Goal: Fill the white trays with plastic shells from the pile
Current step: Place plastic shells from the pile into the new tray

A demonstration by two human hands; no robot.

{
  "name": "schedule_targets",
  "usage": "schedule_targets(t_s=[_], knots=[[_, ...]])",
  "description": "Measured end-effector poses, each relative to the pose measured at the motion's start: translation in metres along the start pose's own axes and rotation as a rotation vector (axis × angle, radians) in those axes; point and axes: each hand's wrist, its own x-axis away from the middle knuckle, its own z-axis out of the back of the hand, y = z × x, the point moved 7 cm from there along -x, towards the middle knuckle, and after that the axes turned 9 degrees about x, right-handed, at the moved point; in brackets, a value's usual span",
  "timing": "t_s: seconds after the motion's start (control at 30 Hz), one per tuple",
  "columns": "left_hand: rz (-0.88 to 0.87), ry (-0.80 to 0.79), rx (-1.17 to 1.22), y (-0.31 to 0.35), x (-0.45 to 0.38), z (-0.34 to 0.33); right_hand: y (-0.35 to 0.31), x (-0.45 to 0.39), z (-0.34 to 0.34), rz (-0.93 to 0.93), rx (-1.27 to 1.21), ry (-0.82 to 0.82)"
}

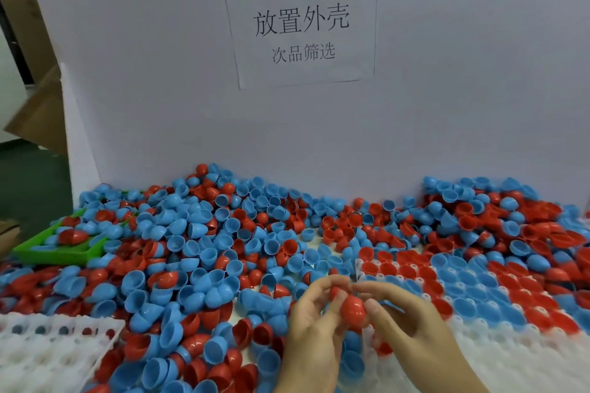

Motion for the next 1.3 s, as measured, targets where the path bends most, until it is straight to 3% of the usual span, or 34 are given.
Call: schedule_targets(t_s=[0.1,0.43,0.87,0.97,1.1,1.17,1.23,1.3], knots=[[-0.049,-0.031,-0.084,0.001,0.0,-0.001,0.004,0.006,0.001,-0.012,-0.094,-0.001],[0.011,-0.102,0.096,-0.003,0.0,-0.007,0.004,0.016,0.014,0.095,-0.051,0.24],[0.012,-0.167,0.267,-0.003,0.001,-0.013,0.0,0.019,0.017,0.135,-0.142,0.271],[-0.009,-0.146,0.119,-0.001,0.002,-0.012,0.0,0.018,0.018,0.119,-0.138,0.3],[-0.116,-0.14,-0.59,0.005,0.005,-0.011,0.008,0.015,0.019,0.03,-0.023,0.305],[-0.14,-0.164,-0.827,0.007,0.007,-0.012,0.013,0.014,0.024,0.02,0.024,0.35],[-0.175,-0.069,-0.765,0.024,0.006,-0.011,0.017,0.014,0.03,0.012,0.051,0.401],[-0.267,0.147,-0.402,0.057,0.002,0.006,0.019,0.014,0.034,0.003,0.073,0.421]])
